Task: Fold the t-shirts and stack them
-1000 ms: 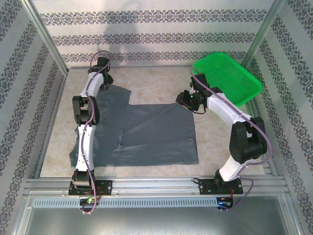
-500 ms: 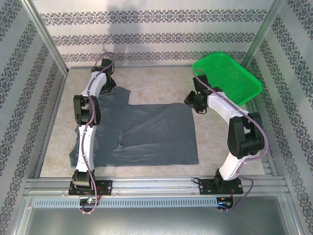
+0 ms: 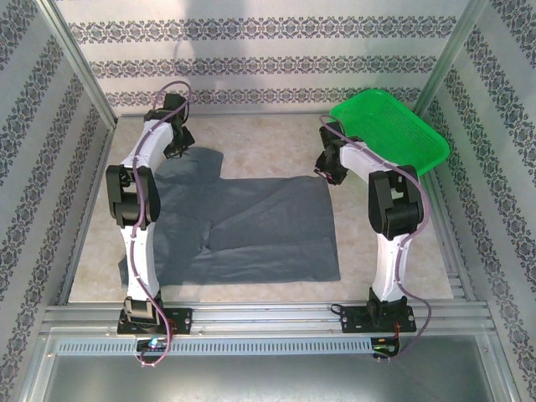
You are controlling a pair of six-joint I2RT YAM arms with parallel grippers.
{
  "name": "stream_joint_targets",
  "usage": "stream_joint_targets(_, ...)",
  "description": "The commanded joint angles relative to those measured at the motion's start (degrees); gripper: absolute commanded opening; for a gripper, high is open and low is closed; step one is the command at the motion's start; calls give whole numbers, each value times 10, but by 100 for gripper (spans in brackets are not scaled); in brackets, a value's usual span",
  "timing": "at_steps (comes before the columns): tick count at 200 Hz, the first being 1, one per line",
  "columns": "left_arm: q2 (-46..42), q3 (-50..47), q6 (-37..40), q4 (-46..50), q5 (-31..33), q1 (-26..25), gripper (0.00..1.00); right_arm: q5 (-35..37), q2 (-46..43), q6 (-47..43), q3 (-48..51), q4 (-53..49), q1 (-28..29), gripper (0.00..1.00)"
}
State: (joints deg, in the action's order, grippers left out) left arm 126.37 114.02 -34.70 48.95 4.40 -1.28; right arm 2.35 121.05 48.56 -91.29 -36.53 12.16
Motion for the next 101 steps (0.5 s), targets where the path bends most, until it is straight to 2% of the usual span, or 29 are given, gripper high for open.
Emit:
stream_joint_targets(1,-36,-27,1,-24,-16,9,0,16,24,-23,-34,-32,3,38)
stream_joint_targets(42,-73,-55,-7,-28,-21,19,0,-3,61,-32,-68,-57,5,35)
stream_joint_targets(78,-94,-57,-7,-27,-27,29,0,1,70,-27,-69,-74,7,26)
stream_joint_targets(88,-101,-58,-8,-26,-29,32,0,2,70,-27,-73,-74,8,19)
stream_joint_targets(101,-109,-57,-8,-23,-31,34,0,8,69,-36,-80,-78,7,5)
